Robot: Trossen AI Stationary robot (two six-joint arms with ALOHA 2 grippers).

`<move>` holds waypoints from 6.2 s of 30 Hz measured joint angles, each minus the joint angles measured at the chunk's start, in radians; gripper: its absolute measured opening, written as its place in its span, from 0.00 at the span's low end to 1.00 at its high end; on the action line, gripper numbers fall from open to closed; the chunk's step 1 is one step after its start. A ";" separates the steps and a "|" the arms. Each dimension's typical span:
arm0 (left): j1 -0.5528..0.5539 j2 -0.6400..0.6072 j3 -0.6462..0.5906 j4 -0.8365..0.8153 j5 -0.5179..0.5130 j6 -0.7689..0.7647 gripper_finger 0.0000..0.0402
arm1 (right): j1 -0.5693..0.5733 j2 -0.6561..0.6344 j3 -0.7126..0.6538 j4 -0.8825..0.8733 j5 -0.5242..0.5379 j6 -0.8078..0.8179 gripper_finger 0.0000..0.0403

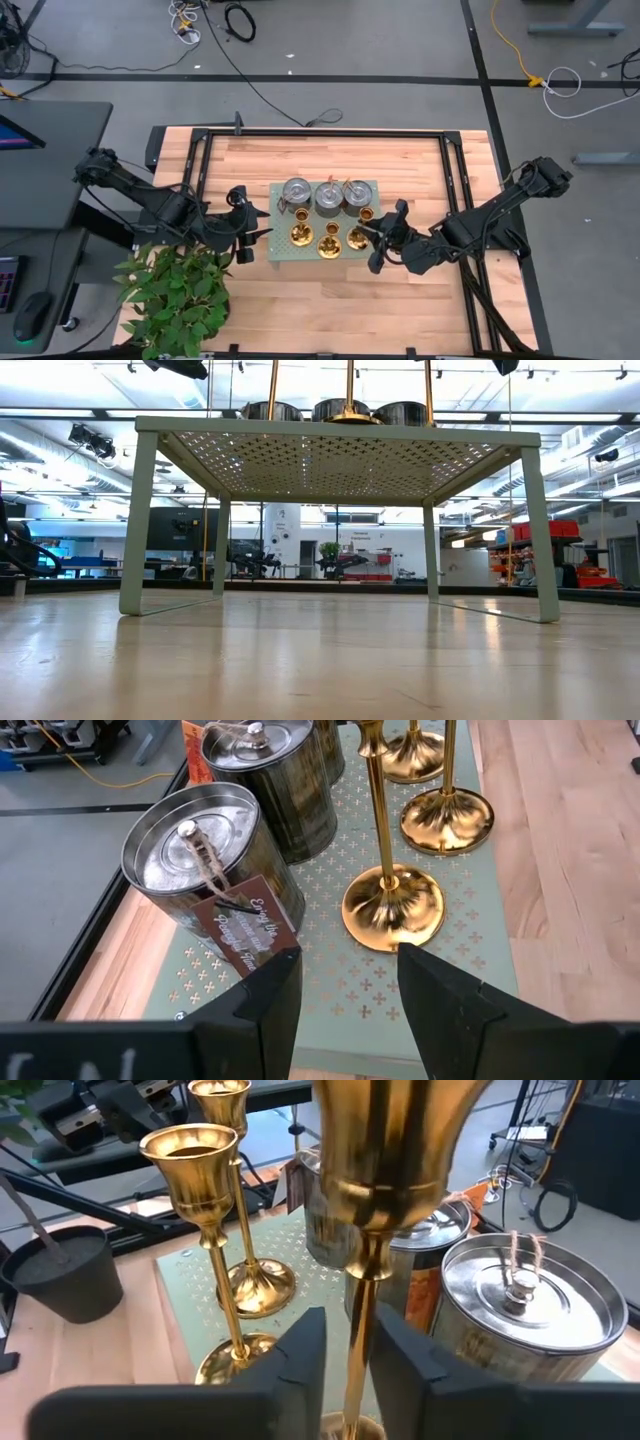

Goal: Pick & Place candle stick holders
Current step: Put the top golden candle holder on the shelf aligned with the left orange scented candle, then return to Home Position

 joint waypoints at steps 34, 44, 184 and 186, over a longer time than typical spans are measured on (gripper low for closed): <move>-0.289 -0.086 0.000 -0.038 -0.365 -0.002 0.42 | 0.315 -0.156 0.000 -0.353 0.343 0.109 0.61; -0.322 -0.225 -0.349 0.211 -0.450 -0.065 0.42 | 0.436 -0.183 -0.188 -0.273 0.390 0.280 0.61; 0.498 -1.099 -0.967 0.577 0.595 0.393 0.27 | -0.342 -1.120 -1.035 0.369 -0.445 -0.369 0.33; 0.498 -1.100 -0.967 0.577 0.595 0.393 0.27 | -0.342 -1.120 -1.035 0.369 -0.445 -0.369 0.33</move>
